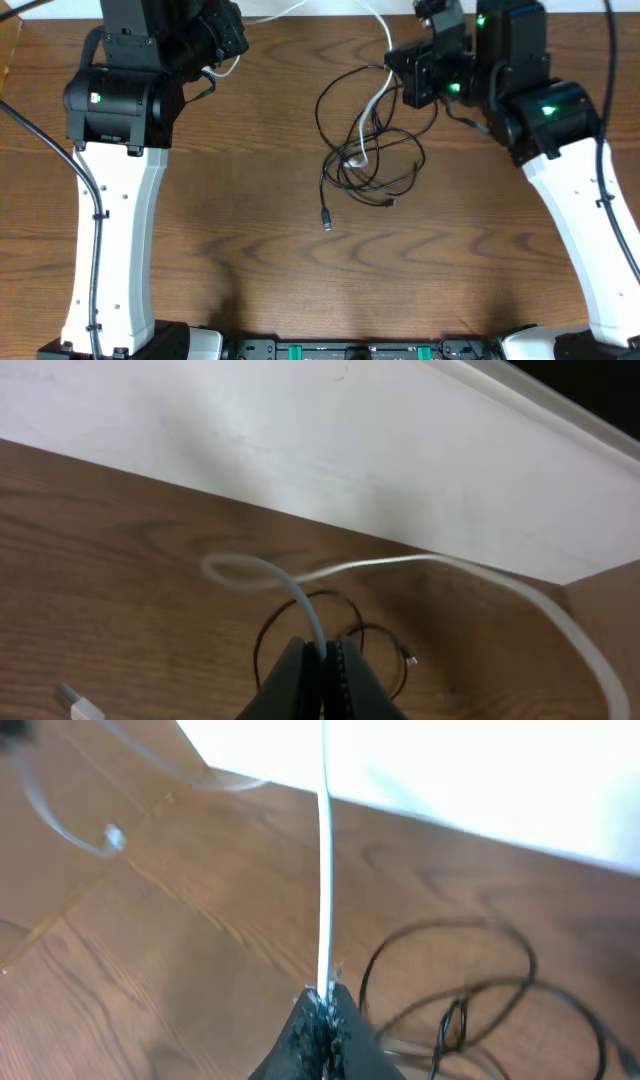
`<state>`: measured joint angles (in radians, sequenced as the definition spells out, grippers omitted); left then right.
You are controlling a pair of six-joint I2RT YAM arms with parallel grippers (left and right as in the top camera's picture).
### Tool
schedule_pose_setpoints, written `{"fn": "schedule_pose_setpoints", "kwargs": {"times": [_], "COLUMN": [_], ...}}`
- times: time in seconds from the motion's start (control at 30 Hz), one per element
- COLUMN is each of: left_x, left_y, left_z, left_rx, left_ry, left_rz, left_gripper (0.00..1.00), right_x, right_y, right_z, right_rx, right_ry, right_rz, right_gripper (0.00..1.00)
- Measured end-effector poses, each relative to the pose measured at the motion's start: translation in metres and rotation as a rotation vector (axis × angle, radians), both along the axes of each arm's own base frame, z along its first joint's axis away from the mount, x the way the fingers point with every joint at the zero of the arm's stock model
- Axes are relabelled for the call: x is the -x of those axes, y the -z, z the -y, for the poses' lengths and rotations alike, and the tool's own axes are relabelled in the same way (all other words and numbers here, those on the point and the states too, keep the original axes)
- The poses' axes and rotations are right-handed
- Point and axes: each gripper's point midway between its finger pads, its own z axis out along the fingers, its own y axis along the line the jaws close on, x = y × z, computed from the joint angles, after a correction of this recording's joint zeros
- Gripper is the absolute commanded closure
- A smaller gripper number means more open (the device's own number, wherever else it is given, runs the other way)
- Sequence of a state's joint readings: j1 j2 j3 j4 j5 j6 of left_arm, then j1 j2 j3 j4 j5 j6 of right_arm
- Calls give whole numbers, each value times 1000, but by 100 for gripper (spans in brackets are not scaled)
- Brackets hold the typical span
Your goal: Untangle cables
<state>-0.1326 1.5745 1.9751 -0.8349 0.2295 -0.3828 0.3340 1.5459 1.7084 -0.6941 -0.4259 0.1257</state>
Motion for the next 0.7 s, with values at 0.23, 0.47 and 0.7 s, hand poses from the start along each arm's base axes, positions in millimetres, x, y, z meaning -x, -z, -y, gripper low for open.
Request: {"fn": "schedule_pose_setpoints", "kwargs": {"times": [0.23, 0.47, 0.7], "left_x": [1, 19, 21], "left_y": [2, 20, 74], "left_z": [0, 20, 92], "left_rx": [-14, 14, 23], "left_ry": [9, 98, 280], "left_rz": [-2, -105, -269], "left_gripper": [93, 93, 92], "right_x": [-1, -6, -13], "right_y": [-11, -2, 53], "right_z": [0, -14, -11], "right_rx": [9, -4, 17], "right_ry": [-11, -81, -86], "right_rz": [50, 33, -162], "right_gripper": [99, 99, 99]}}
